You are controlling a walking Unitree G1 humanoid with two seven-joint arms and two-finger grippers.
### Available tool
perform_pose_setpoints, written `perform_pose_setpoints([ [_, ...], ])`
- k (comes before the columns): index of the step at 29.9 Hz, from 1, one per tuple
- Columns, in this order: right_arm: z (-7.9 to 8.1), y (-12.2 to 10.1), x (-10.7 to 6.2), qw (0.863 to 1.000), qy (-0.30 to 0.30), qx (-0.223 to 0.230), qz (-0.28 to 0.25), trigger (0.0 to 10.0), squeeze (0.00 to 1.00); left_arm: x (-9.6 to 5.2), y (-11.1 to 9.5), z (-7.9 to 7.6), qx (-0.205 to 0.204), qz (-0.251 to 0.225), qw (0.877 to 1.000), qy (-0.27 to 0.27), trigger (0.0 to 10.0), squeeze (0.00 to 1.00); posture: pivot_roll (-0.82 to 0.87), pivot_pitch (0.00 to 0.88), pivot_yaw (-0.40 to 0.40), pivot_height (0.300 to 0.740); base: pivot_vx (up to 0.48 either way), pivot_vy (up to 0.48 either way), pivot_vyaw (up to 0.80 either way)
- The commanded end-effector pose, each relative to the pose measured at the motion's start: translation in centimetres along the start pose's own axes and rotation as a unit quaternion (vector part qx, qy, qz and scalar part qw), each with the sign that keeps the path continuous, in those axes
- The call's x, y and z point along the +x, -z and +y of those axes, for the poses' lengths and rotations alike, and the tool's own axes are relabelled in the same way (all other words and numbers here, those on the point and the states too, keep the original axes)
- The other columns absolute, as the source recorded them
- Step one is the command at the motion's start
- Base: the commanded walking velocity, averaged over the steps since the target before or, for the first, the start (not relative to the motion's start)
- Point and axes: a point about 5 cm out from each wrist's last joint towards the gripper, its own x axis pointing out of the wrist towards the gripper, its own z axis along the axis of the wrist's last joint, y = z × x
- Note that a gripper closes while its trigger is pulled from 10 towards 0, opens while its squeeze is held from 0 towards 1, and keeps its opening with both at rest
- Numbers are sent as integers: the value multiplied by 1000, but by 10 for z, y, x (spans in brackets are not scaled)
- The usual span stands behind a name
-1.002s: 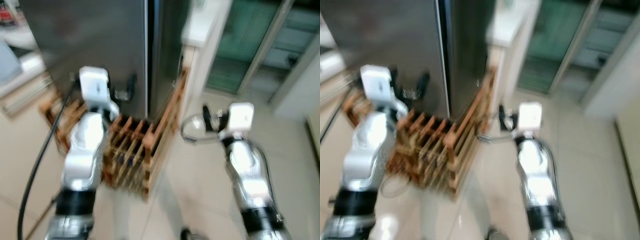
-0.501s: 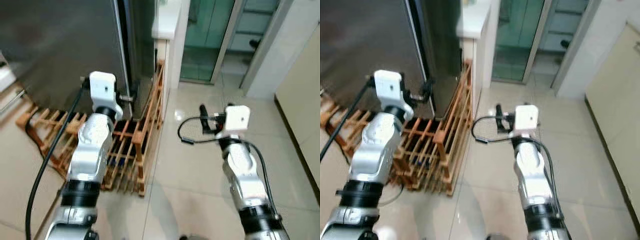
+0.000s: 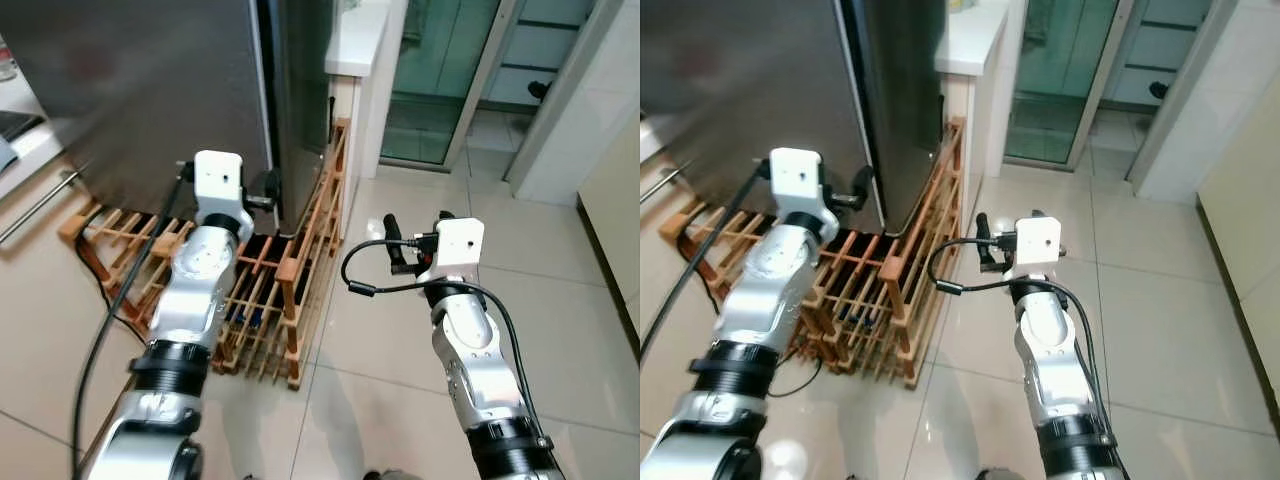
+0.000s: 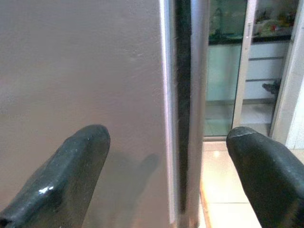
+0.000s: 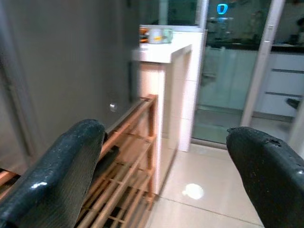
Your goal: Restocking fridge
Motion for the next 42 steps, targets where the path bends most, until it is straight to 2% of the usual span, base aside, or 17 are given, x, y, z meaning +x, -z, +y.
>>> perform_pose_setpoints([
  [1, -9, 0, -19, 1000, 5, -13, -1, 10000, 0, -35, 4, 17, -8, 0, 1000, 8, 10000, 0, 10, 0, 41, 740, 0, 0, 0],
  [2, -14, 0, -32, 1000, 9, -25, -4, 10000, 0, -58, 8, 23, -14, 7, 1000, 5, 10000, 0, 15, 0, 38, 740, 0, 0, 0],
  [3, -14, 0, -32, 1000, 9, -25, -4, 10000, 0, -58, 8, 23, -14, 7, 1000, 5, 10000, 0, 15, 0, 38, 740, 0, 0, 0],
  [6, -23, -5, -57, 999, 24, -35, -12, 10000, 0, -98, 17, 31, -21, 39, 999, -20, 10000, 0, 28, 0, 24, 740, 0, 0, 0],
  [7, -23, -10, -64, 999, 24, -32, -21, 10000, 0, -104, 17, 29, -15, 47, 998, -29, 10000, 0, 28, 0, 24, 740, 0, 0, 0],
  [8, -22, -14, -68, 999, 23, -32, -29, 10000, 0, -105, 17, 27, 13, 53, 998, -38, 10000, 0, 23, 0, 16, 740, 0, 0, 0],
  [9, -22, -14, -68, 999, 23, -32, -29, 10000, 0, -105, 17, 27, 13, 53, 998, -38, 10000, 0, 23, 0, 16, 740, 0, 0, 0],
  [10, -15, -19, -70, 998, 17, -39, -37, 10000, 0, -89, 6, 12, 29, 26, 999, -24, 10000, 0, 8, 0, 9, 740, 0, 0, 0],
  [11, -14, -18, -67, 998, 16, -44, -33, 10000, 0, -77, -1, 3, 5, 10, 1000, -4, 10000, 0, 5, 0, 2, 740, 0, 0, 0],
  [12, -14, -18, -67, 998, 16, -44, -33, 10000, 0, -77, -1, 3, 5, 10, 1000, -4, 10000, 0, 5, 0, 2, 740, 0, 0, 0],
  [13, -16, -16, -60, 998, 24, -47, -28, 10000, 0, -61, -13, -4, -34, -20, 999, 19, 10000, 0, -7, 0, 6, 740, 296, 0, 0],
  [14, -17, -16, -58, 998, 27, -48, -27, 10000, 0, -58, -16, -5, -42, -27, 998, 23, 10000, 0, -7, 0, 6, 740, 296, 0, 0],
  [17, -21, -16, -44, 998, 29, -48, -26, 10000, 0, -43, -27, -16, -33, -43, 997, 50, 10000, 0, -27, 0, 12, 740, 480, 0, 0],
  [24, -28, -16, -32, 998, 43, -51, -17, 10000, 0, -34, -25, -30, -44, -38, 996, 73, 10000, 0, -77, 0, 30, 740, 480, 0, 0],
  [29, -26, -16, -28, 998, 38, -53, -15, 10000, 0, -27, -25, -36, -48, -36, 995, 82, 10000, 0, -88, 0, 30, 740, 480, 0, 0],
  [35, -29, -12, -24, 998, 40, -48, -5, 10000, 0, -19, -26, -34, -52, -33, 996, 62, 10000, 0, -83, 0, 26, 740, 480, 0, 0],
  [42, -24, -8, -19, 999, 24, -47, 2, 10000, 0, -16, -31, -21, -47, -42, 998, 25, 10000, 0, -64, 0, 18, 740, 0, 0, 0],
])
